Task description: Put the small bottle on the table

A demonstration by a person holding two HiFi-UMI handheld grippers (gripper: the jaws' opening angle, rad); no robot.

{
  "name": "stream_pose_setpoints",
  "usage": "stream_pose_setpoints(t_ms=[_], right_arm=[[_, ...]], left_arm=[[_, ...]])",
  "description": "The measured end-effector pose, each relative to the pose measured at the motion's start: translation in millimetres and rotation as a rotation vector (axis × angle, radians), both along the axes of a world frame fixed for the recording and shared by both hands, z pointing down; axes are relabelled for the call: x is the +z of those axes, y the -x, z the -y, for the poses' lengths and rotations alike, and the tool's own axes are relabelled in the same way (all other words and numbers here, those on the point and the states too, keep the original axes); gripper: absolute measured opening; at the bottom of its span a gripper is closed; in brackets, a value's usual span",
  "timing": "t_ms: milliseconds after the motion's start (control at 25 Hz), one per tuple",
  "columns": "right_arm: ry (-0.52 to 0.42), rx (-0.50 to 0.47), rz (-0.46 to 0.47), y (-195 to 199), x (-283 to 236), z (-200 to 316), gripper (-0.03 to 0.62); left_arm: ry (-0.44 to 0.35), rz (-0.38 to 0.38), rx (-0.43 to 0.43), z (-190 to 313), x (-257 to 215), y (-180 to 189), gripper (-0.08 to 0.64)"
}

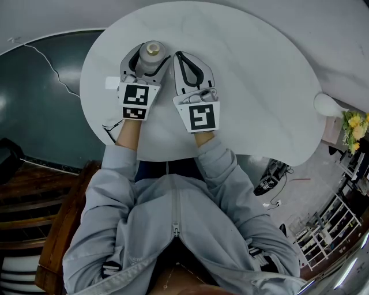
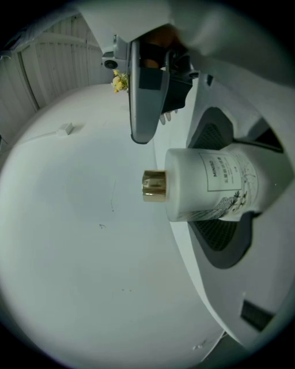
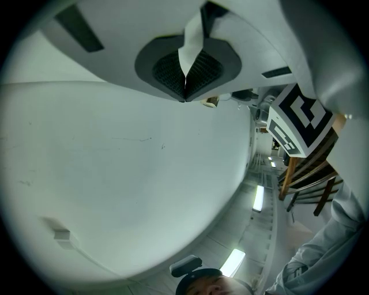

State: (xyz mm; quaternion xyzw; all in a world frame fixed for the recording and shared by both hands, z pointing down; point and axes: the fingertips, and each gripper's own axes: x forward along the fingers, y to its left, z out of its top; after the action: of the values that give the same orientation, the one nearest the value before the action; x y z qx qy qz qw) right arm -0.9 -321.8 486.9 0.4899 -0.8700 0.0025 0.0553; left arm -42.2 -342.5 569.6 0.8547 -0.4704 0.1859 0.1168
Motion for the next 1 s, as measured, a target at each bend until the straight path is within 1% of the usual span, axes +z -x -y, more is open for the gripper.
stream_pose_setpoints(t_ms=[160,240,680,840,960,1000], right_arm=[[0.006,0.002,-0.003,-1,3,-1,0.026],[0.008,0.005,-0.001,-4,4,-1,0.026],[0.017,0.005,-0.011,-2,8,-10,0.026],[0.025,0.003,-0.018,0,10,-13,0.026],[0.04,-0.008,-0.041,-1,14,-16,0.026],[0.048,-0.011,-0.047,-1,15,-17,0.026]], left_arm=[[0.021,0.038,0.014,-1,6,-4,0.331],[0.024,0.045,0.013,-1,7,-6,0.331],[0.07,0.121,0.025,-13,19,1,0.331],[0.086,0.128,0.023,-13,22,3,0.332],[0.089,0.141,0.03,-15,21,1,0.333],[0.086,0.143,0.034,-17,20,0,0.347]])
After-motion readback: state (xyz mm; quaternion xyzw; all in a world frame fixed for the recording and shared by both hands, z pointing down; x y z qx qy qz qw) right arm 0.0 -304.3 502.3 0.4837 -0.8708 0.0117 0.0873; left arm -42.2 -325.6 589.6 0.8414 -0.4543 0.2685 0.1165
